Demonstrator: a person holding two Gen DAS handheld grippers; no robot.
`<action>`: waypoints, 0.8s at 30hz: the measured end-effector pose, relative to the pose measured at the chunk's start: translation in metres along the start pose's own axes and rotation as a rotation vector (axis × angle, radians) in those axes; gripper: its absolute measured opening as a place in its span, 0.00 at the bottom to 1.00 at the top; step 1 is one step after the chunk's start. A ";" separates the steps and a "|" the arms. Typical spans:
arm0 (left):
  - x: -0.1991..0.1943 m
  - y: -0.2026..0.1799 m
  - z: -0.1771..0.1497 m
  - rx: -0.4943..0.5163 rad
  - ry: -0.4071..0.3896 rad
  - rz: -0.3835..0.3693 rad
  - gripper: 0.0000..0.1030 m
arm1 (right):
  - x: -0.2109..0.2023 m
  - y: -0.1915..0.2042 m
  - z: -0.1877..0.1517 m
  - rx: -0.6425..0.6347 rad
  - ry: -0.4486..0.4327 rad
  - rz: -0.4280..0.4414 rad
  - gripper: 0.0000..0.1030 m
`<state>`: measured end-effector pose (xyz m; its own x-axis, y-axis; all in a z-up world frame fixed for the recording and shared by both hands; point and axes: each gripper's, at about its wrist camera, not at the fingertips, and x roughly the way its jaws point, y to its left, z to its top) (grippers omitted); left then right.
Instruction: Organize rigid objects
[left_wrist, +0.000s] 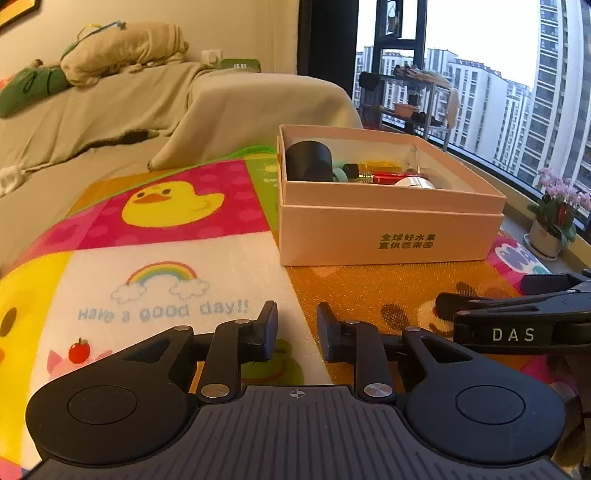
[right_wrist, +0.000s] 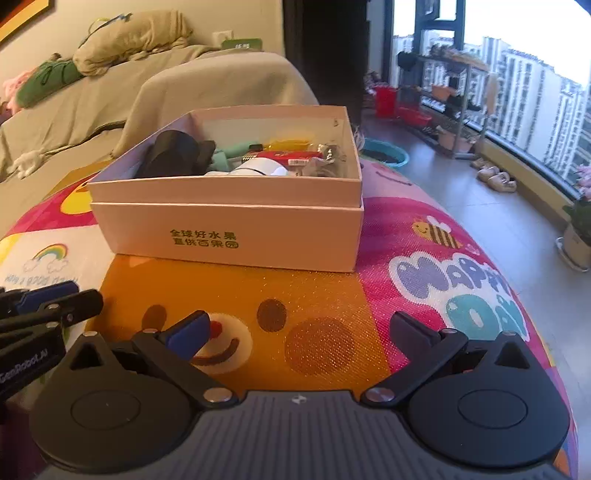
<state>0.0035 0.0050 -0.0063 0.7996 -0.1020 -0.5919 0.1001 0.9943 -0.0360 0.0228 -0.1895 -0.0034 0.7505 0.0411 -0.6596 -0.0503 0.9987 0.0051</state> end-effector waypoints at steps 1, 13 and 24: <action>0.000 0.001 -0.001 -0.005 -0.005 0.001 0.26 | 0.000 0.000 0.000 0.006 -0.003 -0.003 1.00; -0.004 0.014 0.004 0.068 0.073 -0.047 0.29 | 0.008 0.005 0.005 -0.025 -0.012 0.032 1.00; 0.007 -0.010 0.002 0.061 0.055 -0.119 0.89 | -0.008 -0.020 -0.004 -0.007 0.010 0.036 1.00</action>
<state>0.0096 -0.0057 -0.0084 0.7465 -0.2159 -0.6293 0.2299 0.9713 -0.0606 0.0153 -0.2099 -0.0008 0.7418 0.0764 -0.6663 -0.0816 0.9964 0.0235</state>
